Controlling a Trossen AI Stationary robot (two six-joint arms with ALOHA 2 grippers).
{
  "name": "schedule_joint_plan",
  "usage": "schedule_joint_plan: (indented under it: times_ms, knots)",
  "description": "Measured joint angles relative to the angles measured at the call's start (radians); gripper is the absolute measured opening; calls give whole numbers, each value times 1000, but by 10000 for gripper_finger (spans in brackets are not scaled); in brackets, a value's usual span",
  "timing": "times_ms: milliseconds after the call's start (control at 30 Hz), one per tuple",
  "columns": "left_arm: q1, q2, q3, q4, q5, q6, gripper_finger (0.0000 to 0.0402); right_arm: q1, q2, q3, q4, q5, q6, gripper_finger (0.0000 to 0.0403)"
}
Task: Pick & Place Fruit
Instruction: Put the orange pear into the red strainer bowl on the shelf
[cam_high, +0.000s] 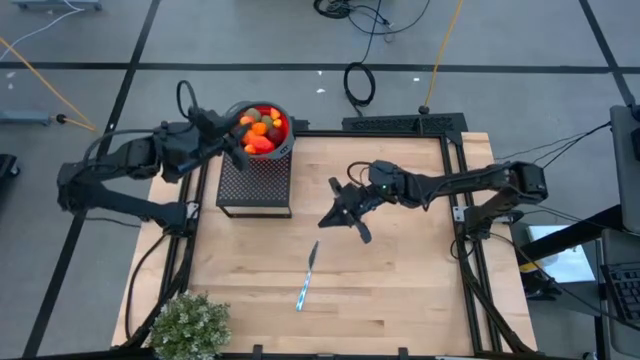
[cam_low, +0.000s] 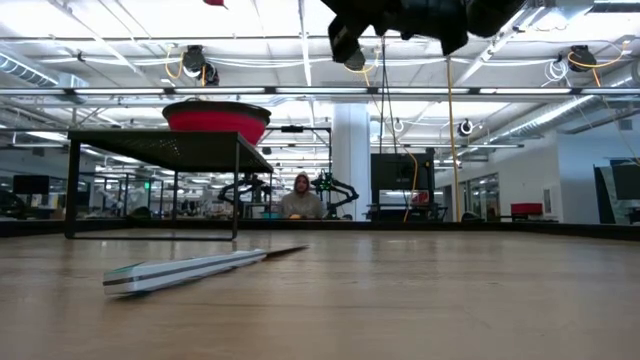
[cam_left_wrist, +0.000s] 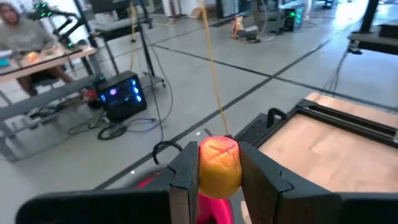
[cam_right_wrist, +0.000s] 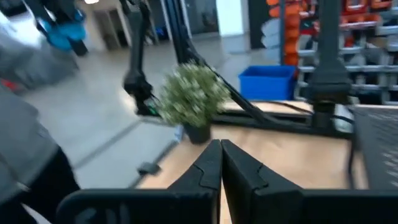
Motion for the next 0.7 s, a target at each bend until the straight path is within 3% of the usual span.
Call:
schedule_joint_plan:
  times_ms: [333, 700]
  knots:
    - [138, 2, 0, 0, 150, -23, 85, -18, -178, 0, -354, 160, -229, 0]
    - [224, 3, 0, 0, 230, -40, 85, -81, -357, 0, -584, 177, -292, 0]
